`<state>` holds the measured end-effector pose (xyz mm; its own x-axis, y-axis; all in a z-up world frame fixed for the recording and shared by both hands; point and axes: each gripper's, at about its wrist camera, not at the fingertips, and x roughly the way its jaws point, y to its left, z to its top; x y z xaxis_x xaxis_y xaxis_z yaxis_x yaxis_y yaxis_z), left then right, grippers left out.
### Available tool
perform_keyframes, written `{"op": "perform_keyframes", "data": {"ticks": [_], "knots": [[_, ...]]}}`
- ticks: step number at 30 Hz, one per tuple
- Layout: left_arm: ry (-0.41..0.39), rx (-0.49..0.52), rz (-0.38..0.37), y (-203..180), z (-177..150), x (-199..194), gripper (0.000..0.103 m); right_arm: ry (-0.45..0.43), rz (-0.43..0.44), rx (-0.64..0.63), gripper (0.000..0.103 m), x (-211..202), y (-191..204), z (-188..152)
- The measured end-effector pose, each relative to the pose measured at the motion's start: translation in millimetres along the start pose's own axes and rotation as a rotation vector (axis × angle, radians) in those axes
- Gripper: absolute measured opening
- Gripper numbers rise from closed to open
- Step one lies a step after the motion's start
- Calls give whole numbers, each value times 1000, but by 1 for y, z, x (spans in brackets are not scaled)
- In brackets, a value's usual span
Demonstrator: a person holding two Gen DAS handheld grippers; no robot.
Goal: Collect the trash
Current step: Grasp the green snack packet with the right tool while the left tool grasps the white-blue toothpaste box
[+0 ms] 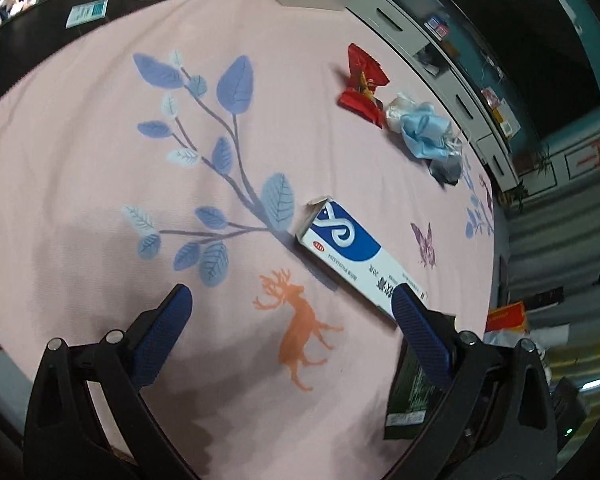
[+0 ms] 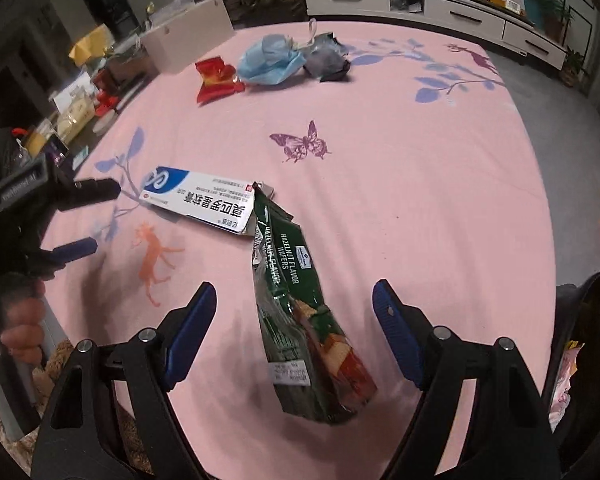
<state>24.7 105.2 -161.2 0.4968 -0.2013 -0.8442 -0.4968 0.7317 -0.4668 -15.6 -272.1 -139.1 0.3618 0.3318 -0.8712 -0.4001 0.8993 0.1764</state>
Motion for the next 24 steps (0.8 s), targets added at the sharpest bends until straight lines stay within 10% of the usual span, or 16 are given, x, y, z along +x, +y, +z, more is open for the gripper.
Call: {"op": "perform_keyframes", "data": {"ticks": [7,13,24], "knots": [[43,1,8,-26,3,24,99,42,-24,-7,35,21,3,-1],[48,-27,92,-49,2,46,99,-11,-48,16,19,0,-11,-6],[-22,-109,213,-82,4,69,99,-126,-62,124,19,-54,-58,-23]]}}
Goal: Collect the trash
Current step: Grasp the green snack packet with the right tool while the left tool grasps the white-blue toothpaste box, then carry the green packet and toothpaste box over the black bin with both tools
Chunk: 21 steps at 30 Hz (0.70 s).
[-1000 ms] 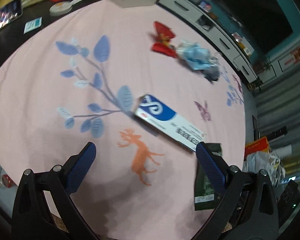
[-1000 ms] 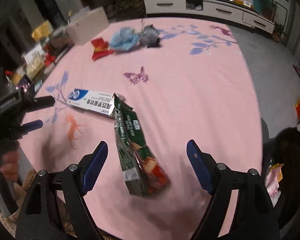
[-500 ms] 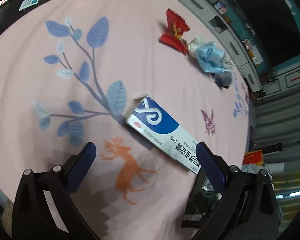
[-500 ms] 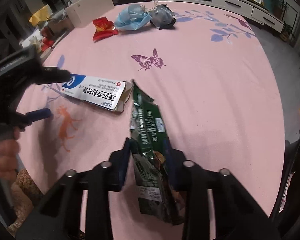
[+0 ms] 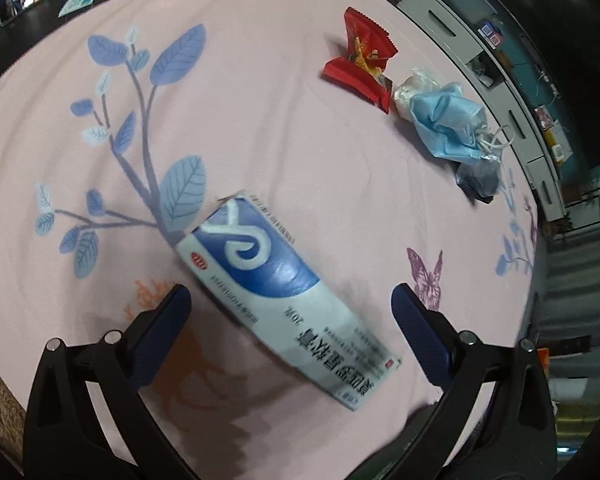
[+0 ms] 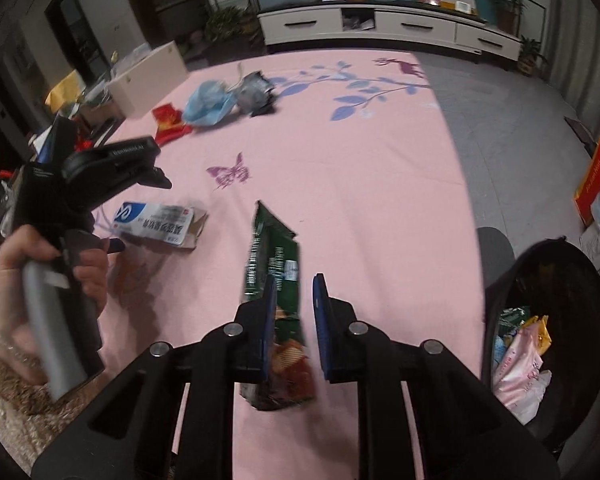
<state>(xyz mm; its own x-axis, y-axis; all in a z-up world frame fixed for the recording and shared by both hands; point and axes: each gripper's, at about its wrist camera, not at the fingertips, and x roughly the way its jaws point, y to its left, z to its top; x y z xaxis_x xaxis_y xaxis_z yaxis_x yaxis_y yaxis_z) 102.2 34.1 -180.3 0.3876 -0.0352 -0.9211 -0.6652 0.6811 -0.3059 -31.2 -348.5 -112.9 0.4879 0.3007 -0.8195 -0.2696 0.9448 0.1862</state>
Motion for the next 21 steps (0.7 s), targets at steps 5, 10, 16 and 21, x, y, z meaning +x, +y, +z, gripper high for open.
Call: {"op": "perform_keyframes", "data": {"ticks": [5,10,16,21], "knots": [[-98,29,21,-10,-7,-5,69,-6,8,38,19,-3,-13,-3],[-115,58,-41,-3,-8,-5,47,-7,24,54,19,-5,-16,-6],[-177,129,-115,6,-10,-43,21,-18,40,66,19,-12,-19,-6],[-157,119,-174,19,-10,-59,21,-22,64,84,19,-15,-18,-4]]}}
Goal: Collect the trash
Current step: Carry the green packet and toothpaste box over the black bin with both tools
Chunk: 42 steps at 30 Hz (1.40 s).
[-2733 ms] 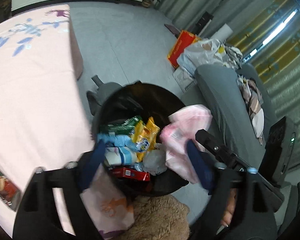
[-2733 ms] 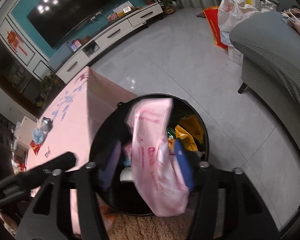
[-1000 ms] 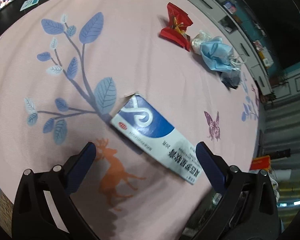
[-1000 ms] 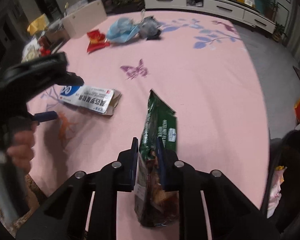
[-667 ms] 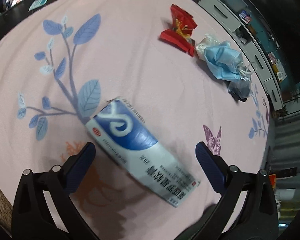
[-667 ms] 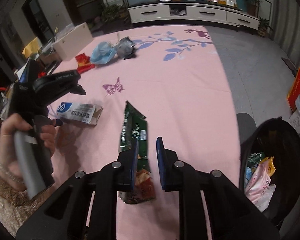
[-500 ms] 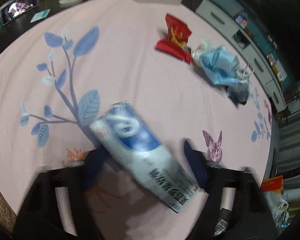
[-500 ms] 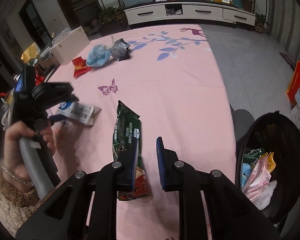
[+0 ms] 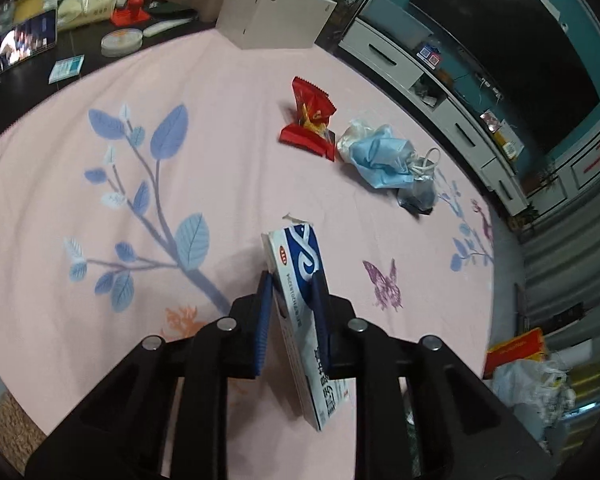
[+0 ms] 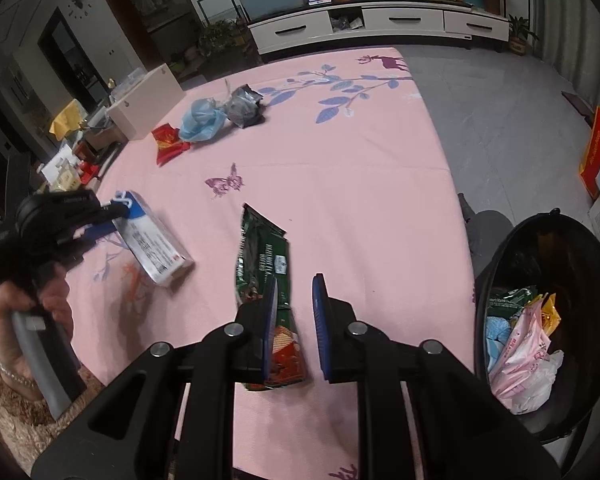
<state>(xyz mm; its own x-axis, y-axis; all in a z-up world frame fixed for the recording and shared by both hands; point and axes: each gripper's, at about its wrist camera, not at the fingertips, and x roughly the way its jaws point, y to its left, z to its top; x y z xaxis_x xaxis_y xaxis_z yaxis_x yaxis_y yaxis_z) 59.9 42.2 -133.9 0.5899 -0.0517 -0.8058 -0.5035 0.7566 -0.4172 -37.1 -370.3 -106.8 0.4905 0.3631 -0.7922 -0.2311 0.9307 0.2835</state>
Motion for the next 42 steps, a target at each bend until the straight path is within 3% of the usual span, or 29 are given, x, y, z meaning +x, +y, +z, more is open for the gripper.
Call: {"op": "perform_keyframes", "data": {"ticks": [3,6,8,10,12,17,20,24,35,42], "knots": [[-2,14,-4,3,1,-7,21,-5,11,-14,19,0,5,5],[-5,30,-8,6,2,-12,21,23,34,-25,34,9,11,8],[6,26,-20,9,1,-13,21,42,46,-36,35,17,18,8],[6,30,-30,10,0,-16,21,72,57,-55,51,27,26,7],[-5,38,-31,9,-1,-19,21,105,69,-69,56,41,34,5],[-18,45,-67,6,-5,-31,19,156,7,-126,55,68,46,-2],[-43,72,-90,-1,-6,-43,18,165,-36,-128,30,76,44,-4],[-95,119,-109,-13,-10,-62,18,121,-25,-117,21,63,41,-2],[-189,214,-270,-53,-21,-125,18,-83,-22,-21,20,-27,6,9],[-200,336,-355,-101,-46,-145,18,-221,-92,65,20,-84,-36,6]]}}
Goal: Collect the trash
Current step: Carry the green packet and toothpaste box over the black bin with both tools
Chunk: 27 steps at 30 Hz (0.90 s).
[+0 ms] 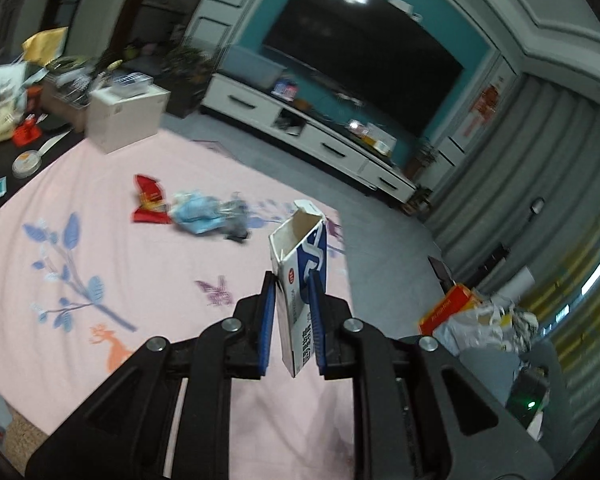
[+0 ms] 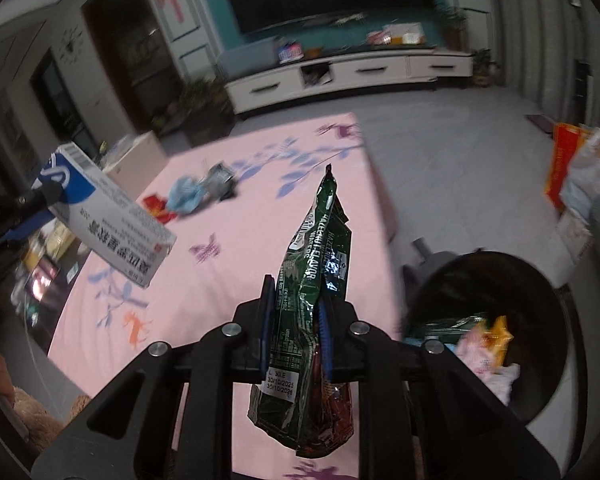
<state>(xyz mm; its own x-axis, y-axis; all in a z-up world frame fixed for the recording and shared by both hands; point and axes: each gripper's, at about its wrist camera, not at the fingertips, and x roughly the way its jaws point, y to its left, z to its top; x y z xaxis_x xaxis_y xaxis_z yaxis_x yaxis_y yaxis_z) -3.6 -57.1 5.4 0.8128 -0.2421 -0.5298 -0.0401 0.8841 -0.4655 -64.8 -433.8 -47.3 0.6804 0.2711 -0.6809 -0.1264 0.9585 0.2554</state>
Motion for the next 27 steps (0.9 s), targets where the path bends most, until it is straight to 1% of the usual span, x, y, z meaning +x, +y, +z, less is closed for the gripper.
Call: {"op": "perform_keyframes", "data": {"ticks": [3,7,8,11,13,15,19,21,27], "knots": [[18,43,-45,-28,-7,6,18,-30,-25,39,20,-16,-21,-2],[62,104,-108,-72,-20,21,18,-57,-69,83,20,-31,-48,-7],[79,119,-130,-83,-23,26,18,-63,-82,101,20,-34,-56,-8],[121,167,-162,-113,-37,42,18,-77,-121,152,20,-43,-82,-13],[172,200,-203,-133,-48,56,18,-82,-139,176,20,-46,-95,-16],[211,237,-229,-152,-62,68,18,-83,-163,205,20,-50,-111,-21],[275,300,-243,-179,-88,91,18,-74,-200,259,20,-50,-136,-30],[302,321,-237,-187,-100,101,18,-63,-204,276,20,-50,-146,-36],[443,359,-242,-204,-139,144,18,-19,-221,322,20,-38,-166,-52]]}}
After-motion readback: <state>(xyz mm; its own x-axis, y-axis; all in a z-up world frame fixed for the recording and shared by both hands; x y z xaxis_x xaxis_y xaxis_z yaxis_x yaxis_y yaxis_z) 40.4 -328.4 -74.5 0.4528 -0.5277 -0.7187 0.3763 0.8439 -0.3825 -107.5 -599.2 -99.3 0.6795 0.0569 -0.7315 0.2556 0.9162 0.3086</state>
